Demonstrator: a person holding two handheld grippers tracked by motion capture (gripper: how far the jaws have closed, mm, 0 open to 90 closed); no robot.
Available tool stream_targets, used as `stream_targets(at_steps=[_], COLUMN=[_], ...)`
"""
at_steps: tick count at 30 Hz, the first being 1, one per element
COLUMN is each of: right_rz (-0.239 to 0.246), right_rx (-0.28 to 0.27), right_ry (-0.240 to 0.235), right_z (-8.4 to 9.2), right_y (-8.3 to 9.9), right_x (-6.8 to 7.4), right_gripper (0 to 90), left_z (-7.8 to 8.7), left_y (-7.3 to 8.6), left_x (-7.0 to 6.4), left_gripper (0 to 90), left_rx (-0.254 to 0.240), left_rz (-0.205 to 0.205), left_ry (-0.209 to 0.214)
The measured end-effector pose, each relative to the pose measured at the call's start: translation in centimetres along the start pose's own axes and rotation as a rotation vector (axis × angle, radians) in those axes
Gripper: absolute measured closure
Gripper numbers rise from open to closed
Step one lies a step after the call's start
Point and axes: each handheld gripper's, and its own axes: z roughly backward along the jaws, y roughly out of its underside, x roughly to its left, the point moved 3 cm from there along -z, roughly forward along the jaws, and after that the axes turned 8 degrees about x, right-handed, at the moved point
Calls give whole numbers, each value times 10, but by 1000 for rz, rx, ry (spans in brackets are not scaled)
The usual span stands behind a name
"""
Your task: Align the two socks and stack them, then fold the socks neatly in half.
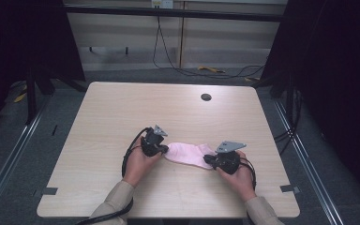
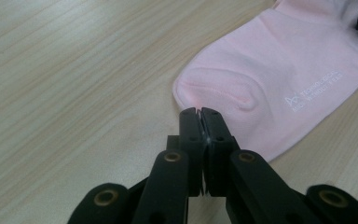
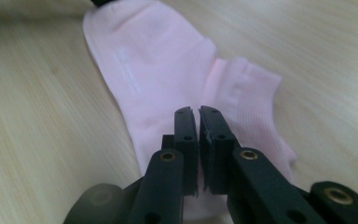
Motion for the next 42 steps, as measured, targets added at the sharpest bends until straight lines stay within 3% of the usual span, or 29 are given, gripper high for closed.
stream_targets(at_steps=[6, 7, 13, 14, 15, 18, 21, 22, 24, 25, 26, 28, 32, 34, 42], right_rz=[-11, -3, -23, -5, -5, -35, -51, -57, -61, -68, -69, -66, -72, -71, -57], right_rx=[-27, 9, -5, 35, 35, -27, -49, -63, -64, -67, -73, -66, -82, -82, -76], right_ry=[-5, 7, 10, 13, 13, 4, 6, 13, 12, 9, 11, 17, 16, 20, 19], right_z=[9, 9, 15, 14, 14, 17, 20, 21, 21, 21, 20, 19, 20, 19, 17], right_y=[-1, 3, 7, 10, 10, 9, 7, 6, 6, 7, 7, 6, 4, 3, 1], right_x=[-3, -4, -6, -5, -5, -5, -7, -9, -10, -10, -11, -11, -10, -11, -10], right_gripper=[869, 888, 882, 897, 897, 823, 788, 718, 692, 655, 604, 554, 474, 425, 396], left_z=[2, 3, 5, 6, 6, 9, 12, 14, 14, 15, 15, 17, 22, 24, 29], left_y=[2, 2, 5, 6, 6, 9, 11, 12, 13, 13, 14, 14, 14, 15, 21], left_x=[0, 1, 1, 1, 1, 2, 3, 5, 5, 6, 6, 7, 8, 8, 13], left_gripper=[881, 882, 882, 881, 881, 880, 872, 847, 821, 751, 597, 527, 353, 312, 280], left_rx=[3, -6, 0, -3, -8, -8, -20, -20, -31, -37, -46, -61, -89, -90, -95], left_rz=[1, 9, 2, 2, 15, 6, 19, 20, 24, 29, 45, 41, 64, 72, 92], left_ry=[-1, -1, -1, -2, 3, 2, 6, 8, 2, 1, -9, -27, -14, -2, -6])
